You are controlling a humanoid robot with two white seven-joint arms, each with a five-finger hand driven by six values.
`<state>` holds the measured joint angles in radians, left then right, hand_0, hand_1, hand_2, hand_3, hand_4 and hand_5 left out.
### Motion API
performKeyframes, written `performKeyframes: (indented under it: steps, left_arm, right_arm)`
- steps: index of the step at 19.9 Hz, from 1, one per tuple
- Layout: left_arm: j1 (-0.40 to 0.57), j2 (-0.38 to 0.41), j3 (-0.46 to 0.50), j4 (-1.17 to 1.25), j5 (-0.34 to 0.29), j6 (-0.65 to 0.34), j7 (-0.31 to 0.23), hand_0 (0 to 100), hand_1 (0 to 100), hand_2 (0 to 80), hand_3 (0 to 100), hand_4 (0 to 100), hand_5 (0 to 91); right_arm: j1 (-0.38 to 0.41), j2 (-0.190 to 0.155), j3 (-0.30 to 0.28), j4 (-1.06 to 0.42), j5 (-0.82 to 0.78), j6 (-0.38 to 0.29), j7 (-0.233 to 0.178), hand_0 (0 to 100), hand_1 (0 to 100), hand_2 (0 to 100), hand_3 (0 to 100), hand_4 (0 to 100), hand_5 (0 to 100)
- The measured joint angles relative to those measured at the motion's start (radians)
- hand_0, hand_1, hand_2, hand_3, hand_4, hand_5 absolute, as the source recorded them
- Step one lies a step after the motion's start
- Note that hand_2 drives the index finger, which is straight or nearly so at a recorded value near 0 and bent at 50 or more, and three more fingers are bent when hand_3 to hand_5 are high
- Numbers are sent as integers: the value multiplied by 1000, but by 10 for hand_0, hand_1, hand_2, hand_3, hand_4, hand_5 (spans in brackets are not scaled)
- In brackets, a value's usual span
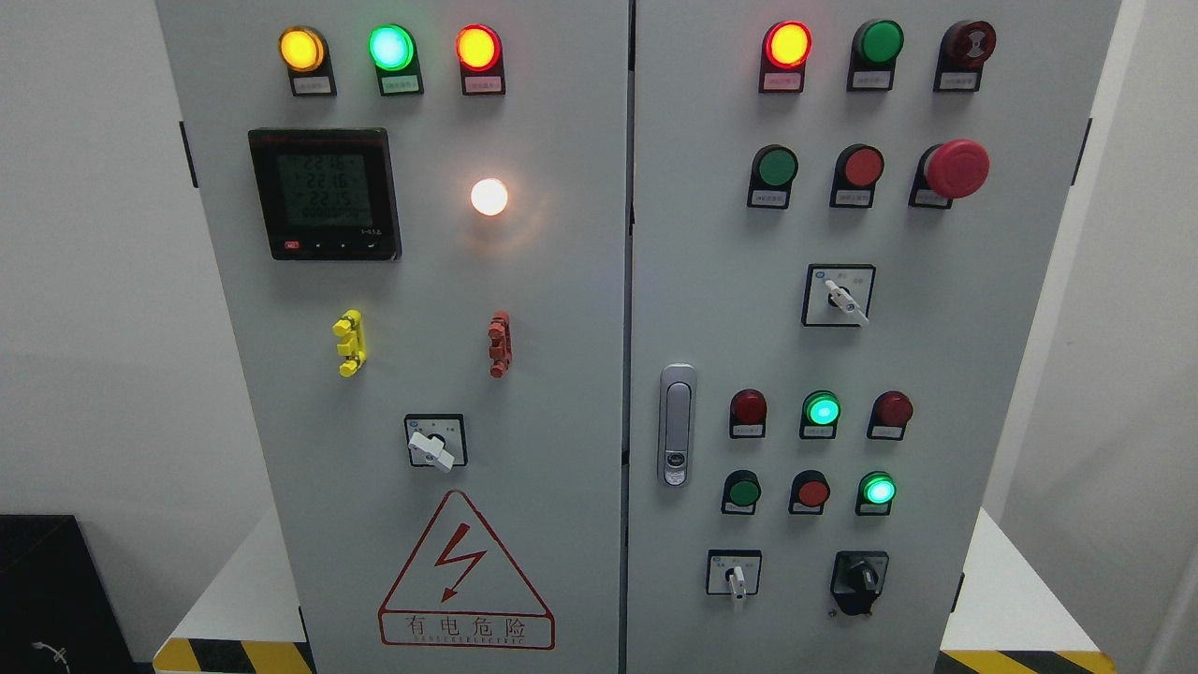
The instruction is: Flip black knob to close circuit
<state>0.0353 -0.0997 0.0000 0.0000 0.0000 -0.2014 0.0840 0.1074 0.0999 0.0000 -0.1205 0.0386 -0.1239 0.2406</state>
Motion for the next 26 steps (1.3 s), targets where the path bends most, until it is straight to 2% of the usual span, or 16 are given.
performKeyframes:
  steps: [12,19,26]
  left_arm:
    - [0,0,0,0,0,0,0,0,0,0,0,0,0]
    - [0,0,0,0,0,0,0,0,0,0,0,0,0]
    - [0,0,0,0,0,0,0,0,0,0,0,0,0]
  right_arm:
    - [-2,0,0,-1,1,-2,10,0,97,0,0,0,0]
    - [-48,-7,0,17,0,-87,41,0,103,0,0,0,0]
    - [-94,-20,23,33,19,-167,43,0,104,0,0,0,0]
